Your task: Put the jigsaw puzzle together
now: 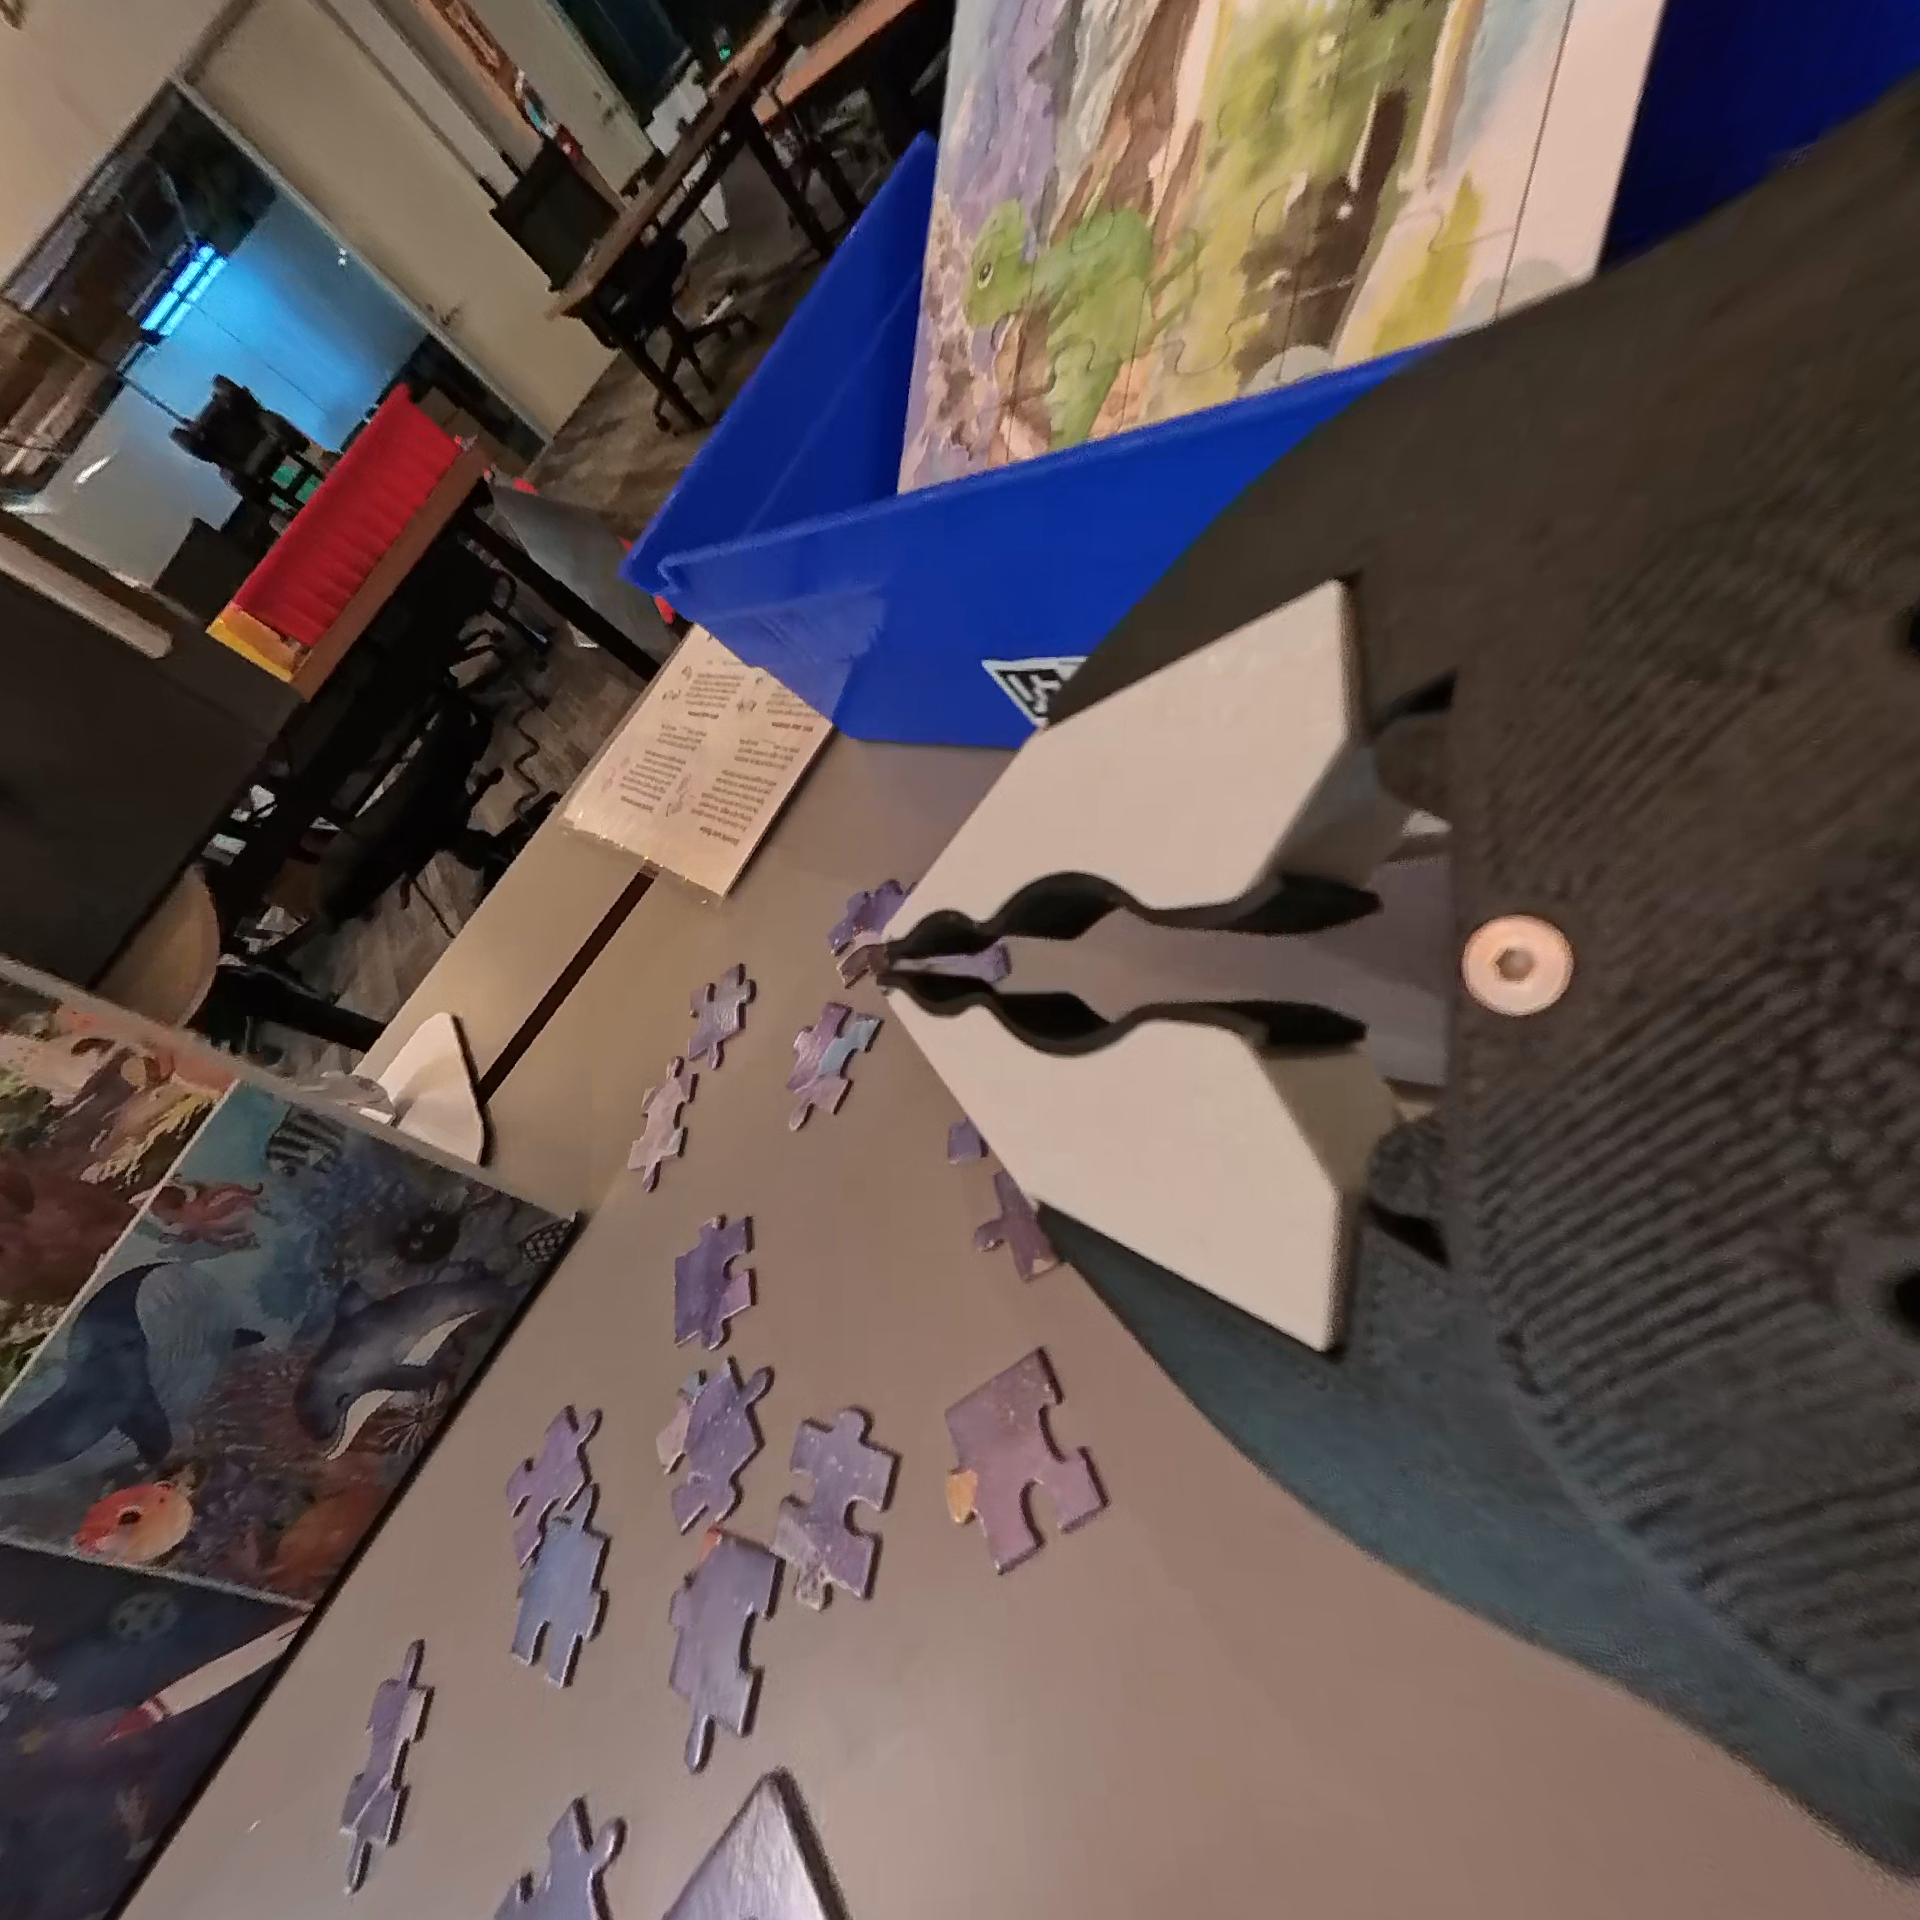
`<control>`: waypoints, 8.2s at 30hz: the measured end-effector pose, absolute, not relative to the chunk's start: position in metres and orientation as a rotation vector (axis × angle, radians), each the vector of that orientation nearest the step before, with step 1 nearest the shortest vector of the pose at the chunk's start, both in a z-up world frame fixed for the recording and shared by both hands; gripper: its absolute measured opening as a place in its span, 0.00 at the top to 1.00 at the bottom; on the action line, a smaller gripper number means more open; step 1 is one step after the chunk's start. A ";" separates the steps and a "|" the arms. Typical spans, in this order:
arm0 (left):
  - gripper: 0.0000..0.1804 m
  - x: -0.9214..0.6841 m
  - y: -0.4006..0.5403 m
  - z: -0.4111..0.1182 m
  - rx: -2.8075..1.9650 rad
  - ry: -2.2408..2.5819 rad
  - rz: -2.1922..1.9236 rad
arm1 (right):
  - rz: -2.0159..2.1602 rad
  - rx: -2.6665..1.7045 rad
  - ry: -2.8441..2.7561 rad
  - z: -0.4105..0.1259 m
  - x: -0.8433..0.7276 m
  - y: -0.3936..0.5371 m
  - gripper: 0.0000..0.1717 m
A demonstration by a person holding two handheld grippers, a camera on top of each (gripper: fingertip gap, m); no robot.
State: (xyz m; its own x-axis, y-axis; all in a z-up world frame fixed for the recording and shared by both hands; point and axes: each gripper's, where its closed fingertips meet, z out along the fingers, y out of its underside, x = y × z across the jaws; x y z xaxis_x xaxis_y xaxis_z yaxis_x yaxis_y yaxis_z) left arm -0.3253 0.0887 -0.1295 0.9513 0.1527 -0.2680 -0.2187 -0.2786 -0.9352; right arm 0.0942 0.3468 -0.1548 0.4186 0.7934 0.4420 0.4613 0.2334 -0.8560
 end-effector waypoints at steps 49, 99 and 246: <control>1.00 -0.320 0.077 -0.156 -1.888 0.113 0.346 | 0.514 -1.397 -0.886 -0.126 0.155 0.315 0.96; 0.98 -0.292 0.064 -0.148 -1.845 0.164 0.332 | 0.540 -1.387 -0.681 -0.110 0.199 0.269 0.86; 0.88 -0.301 0.133 -0.227 -2.336 -0.002 -0.162 | 0.166 -1.353 -0.986 -0.141 0.148 0.279 0.81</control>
State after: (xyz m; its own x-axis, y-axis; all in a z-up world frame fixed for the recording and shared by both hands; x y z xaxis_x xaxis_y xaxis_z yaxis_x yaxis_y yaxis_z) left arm -0.3014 0.1334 -0.2266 0.9919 -0.0480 0.1179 0.0513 -0.6969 -0.7153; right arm 0.1485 0.2793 -0.1410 0.6076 0.6219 0.4941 0.4254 0.2705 -0.8636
